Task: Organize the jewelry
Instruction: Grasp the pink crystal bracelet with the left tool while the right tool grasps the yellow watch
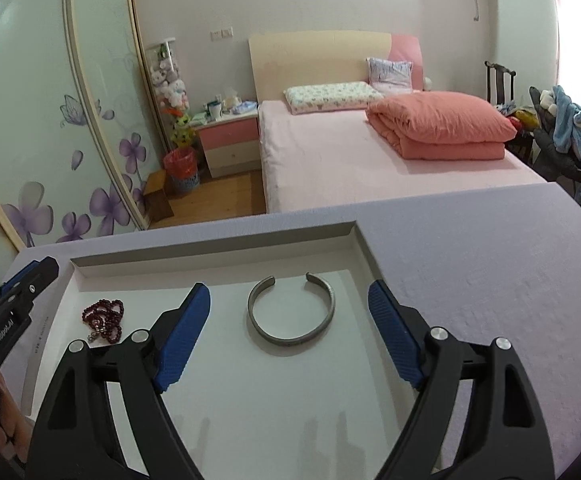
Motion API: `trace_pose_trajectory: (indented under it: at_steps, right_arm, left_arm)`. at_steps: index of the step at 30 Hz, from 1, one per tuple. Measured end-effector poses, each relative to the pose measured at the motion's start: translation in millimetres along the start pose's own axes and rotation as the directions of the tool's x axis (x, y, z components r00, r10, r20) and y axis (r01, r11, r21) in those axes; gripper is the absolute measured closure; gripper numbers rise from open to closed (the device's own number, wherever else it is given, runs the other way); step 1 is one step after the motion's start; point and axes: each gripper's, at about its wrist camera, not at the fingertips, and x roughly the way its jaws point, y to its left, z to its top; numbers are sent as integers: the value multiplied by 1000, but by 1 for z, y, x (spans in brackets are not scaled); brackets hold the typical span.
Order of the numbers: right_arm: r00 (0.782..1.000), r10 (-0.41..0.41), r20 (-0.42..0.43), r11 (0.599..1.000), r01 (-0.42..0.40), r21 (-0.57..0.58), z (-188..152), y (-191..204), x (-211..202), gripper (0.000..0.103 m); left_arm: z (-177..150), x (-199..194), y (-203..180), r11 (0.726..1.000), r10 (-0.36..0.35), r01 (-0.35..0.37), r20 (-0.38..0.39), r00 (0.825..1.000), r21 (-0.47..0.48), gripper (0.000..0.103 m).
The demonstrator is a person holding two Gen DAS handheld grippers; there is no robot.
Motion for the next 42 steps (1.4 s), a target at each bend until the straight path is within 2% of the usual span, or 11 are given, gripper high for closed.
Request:
trace_pose_trajectory:
  at_steps: [4,14,17,31,36,42]
  right_arm:
    - [1000,3,21,1000,-3,-10,1,-1,-11,22]
    - [997,13,81,999,-9,-50,-15,-4,-49,19]
    - [995,20,98,998,-15,-59,-26,-11,-64,18]
    - [994,47,94,994,-38,-99,-83,-34,-116,15]
    - [999,24,37,995,-20,-98,-107,-43,-114,15]
    - [999,5,-44,999,-7,-33,-122,-63,-98,15]
  left_arm:
    - [0,-18,5,1000,11,-11,18,1000,-13,66]
    - [-15,-72,23,998,56,-53,82,995,-37,34]
    - [-25,-93,27,998,57,-54,100,993,-29,28]
    - [-85,-160,41,1000,23,-22,79,997,-16,19]
    - [-112,-173,49,999,33,-33,42,999,-17,18]
    - [-127,-173,53,999,33,-33,14,999,-14,17]
